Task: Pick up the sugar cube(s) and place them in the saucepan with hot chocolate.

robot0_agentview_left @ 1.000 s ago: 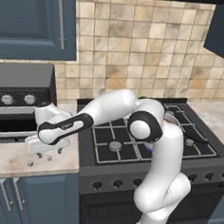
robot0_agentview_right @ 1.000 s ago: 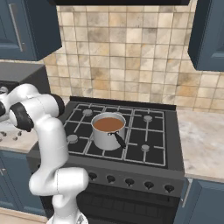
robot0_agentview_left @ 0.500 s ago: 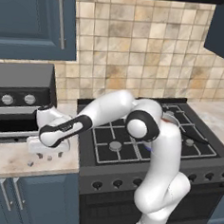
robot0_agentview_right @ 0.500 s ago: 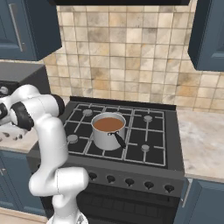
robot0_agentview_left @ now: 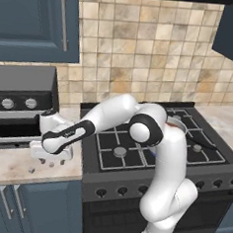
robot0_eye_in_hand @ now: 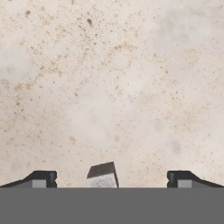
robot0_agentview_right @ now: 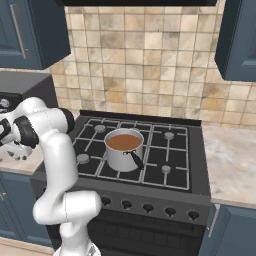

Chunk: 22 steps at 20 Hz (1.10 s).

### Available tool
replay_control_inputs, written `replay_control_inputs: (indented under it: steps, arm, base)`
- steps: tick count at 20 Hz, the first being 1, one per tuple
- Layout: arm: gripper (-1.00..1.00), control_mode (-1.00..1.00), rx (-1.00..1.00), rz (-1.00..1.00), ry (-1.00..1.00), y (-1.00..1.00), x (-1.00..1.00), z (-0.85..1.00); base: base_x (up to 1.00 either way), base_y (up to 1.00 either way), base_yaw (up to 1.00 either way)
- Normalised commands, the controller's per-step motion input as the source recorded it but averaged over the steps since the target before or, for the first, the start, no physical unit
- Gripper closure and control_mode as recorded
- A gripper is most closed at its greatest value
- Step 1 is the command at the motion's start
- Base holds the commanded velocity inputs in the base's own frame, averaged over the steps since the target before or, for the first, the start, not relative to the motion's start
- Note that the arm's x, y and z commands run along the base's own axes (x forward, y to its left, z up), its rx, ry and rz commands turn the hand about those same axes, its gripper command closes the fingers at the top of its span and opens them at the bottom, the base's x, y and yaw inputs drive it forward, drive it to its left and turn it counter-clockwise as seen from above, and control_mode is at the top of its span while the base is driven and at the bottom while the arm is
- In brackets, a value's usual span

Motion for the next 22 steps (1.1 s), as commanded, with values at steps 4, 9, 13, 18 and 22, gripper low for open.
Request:
replay_control_inputs:
  steps: [4, 9, 13, 18, 22]
  arm:
    - [-1.0, -1.0, 0.0, 0.0, 0.0, 0.01, 0.0, -0.02]
    - [-1.0, -1.0, 0.0, 0.0, 0.0, 0.0, 0.0, -0.09]
    - [-1.0, -1.0, 0.0, 0.0, 0.0, 0.05, 0.0, -0.12]
    - [-1.0, -1.0, 0.0, 0.0, 0.0, 0.09, 0.0, -0.08]
    - [-1.0, -1.0, 0.0, 0.0, 0.0, 0.02, 0.0, -0.03]
  base:
    - [0.0, 0.0, 0.0]
    - [0.0, 0.0, 0.0]
    - [0.0, 0.0, 0.0]
    - [0.0, 0.0, 0.0]
    - [0.0, 0.0, 0.0]
